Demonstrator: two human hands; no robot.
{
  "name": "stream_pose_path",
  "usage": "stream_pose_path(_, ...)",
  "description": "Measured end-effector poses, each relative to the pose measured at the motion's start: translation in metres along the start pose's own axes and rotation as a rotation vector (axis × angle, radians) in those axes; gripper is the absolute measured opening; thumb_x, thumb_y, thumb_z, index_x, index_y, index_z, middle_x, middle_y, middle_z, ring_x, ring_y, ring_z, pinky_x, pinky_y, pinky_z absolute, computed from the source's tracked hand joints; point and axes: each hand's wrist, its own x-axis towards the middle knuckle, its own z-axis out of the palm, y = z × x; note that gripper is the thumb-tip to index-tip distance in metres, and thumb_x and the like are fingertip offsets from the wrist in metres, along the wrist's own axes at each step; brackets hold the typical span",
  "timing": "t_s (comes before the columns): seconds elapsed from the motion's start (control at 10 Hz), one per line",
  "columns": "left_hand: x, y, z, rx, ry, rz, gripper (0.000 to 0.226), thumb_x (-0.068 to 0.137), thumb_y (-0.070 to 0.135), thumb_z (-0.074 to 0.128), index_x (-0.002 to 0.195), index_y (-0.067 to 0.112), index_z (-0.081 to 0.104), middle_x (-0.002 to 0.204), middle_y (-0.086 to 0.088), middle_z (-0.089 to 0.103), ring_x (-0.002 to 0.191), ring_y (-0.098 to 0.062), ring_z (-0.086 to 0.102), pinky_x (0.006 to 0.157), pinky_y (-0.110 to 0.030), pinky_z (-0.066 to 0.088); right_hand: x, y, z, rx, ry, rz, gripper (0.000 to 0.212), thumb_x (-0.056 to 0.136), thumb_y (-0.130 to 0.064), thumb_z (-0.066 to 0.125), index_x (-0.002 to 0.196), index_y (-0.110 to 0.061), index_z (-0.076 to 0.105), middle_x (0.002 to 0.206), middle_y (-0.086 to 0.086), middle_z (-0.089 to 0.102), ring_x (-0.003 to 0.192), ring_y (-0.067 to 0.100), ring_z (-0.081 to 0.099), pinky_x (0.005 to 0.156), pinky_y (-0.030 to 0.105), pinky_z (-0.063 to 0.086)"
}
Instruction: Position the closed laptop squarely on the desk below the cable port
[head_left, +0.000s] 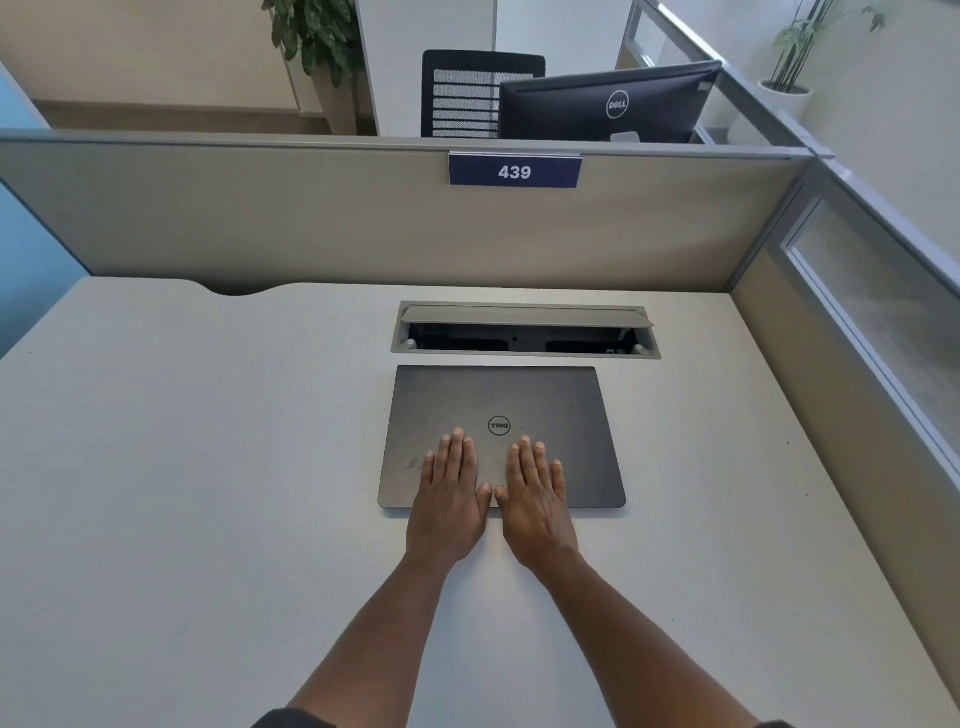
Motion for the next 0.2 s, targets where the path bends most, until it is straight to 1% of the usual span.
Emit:
stream_pose_path(0.1, 0.002, 0.0, -0.01, -0.031, 0.003, -0.019, 0.067, 0.102, 0.041, 0.016, 0.157, 0.007, 0.0, 0.167, -0.013, -0.006, 0.155, -0.027, -0.008, 0.125, -0.042, -0.001, 0.0, -0.003, -0.004, 0.036, 0.009, 0.014, 0.063, 0.107, -0.035, 0.017, 0.158, -0.009, -0.008, 0.167, 0.008, -0.017, 0.153, 0.024, -0.02, 0.124, 0.042, -0.013)
stream_pose_path(0.2, 0.006, 0.002, -0.031, -0.063, 0.068, -0.009, 0.066, 0.102, 0.039, 0.016, 0.157, 0.007, -0.002, 0.167, -0.013, -0.008, 0.154, -0.026, -0.009, 0.127, -0.041, -0.001, 0.002, -0.01, -0.015, 0.042, 0.08, -0.024, 0.063, 0.107, -0.035, 0.018, 0.158, -0.01, -0.009, 0.165, 0.006, -0.021, 0.154, 0.024, -0.019, 0.123, 0.041, -0.014)
